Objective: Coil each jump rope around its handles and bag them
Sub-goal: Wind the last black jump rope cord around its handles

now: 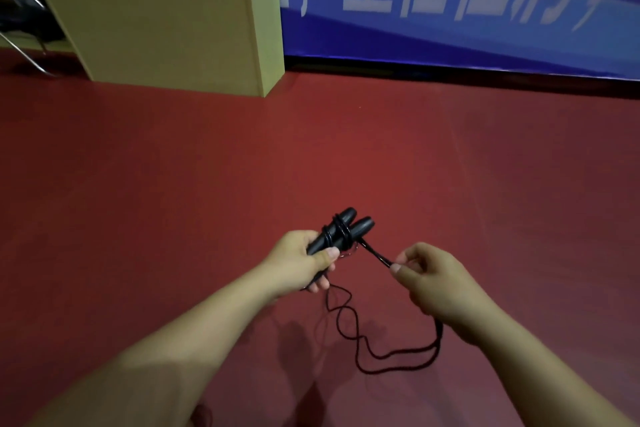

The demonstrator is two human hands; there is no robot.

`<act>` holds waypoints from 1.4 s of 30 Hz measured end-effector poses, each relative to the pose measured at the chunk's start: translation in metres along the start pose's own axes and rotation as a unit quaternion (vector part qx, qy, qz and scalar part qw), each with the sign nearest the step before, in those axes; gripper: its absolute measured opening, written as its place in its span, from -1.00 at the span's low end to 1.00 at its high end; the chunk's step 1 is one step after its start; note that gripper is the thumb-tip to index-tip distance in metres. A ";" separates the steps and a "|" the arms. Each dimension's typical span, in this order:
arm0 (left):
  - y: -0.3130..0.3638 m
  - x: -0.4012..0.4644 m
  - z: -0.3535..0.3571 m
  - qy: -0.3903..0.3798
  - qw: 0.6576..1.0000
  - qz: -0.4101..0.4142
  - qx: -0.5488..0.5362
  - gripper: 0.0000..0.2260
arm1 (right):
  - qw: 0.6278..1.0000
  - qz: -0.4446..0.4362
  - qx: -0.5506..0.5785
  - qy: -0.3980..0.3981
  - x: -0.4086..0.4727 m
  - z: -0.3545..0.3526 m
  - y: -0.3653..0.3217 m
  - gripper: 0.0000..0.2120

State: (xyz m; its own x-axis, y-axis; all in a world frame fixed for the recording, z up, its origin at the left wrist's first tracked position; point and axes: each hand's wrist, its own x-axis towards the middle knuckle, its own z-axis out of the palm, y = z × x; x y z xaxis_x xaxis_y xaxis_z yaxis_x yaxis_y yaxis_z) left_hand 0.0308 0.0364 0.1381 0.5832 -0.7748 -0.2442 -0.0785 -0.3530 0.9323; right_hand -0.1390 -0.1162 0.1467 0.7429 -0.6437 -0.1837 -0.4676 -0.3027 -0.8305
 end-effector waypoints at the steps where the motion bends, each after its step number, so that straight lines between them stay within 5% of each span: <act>1: 0.000 -0.001 -0.001 0.003 1.000 0.002 0.008 -0.90 | 1.000 0.009 -0.001 -0.009 -0.003 -0.002 -0.001 -0.90; 8: 0.005 -0.002 -0.005 0.064 0.998 0.002 -0.005 -0.95 | 0.998 0.024 0.005 -0.064 -0.010 0.004 -0.009 -0.76; 16: 0.005 -0.001 -0.012 0.113 0.988 0.028 -0.103 -0.91 | 0.991 0.055 0.116 0.048 0.012 0.009 -0.008 -0.89; 27: -0.025 0.016 -0.027 0.145 0.985 0.040 0.080 -0.94 | 0.975 0.046 0.088 -0.198 0.007 0.011 -0.038 -0.65; 36: -0.024 0.004 -0.046 0.055 0.967 0.056 0.243 -0.91 | 0.969 -0.025 0.197 -0.144 0.011 0.019 -0.063 -0.78; 42: -0.006 -0.011 -0.041 -0.069 0.951 0.071 0.294 -0.92 | 0.990 -0.103 0.060 -0.081 0.014 0.016 -0.057 -0.74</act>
State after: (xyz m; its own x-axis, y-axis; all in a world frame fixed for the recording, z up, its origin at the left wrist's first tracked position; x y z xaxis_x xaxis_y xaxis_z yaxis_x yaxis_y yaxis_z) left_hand 0.0579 0.0690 0.1460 0.4247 -0.8835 -0.1976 -0.6111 -0.4408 0.6575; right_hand -0.0943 -0.0962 0.1833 0.8885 -0.4524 -0.0772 -0.2446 -0.3244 -0.9138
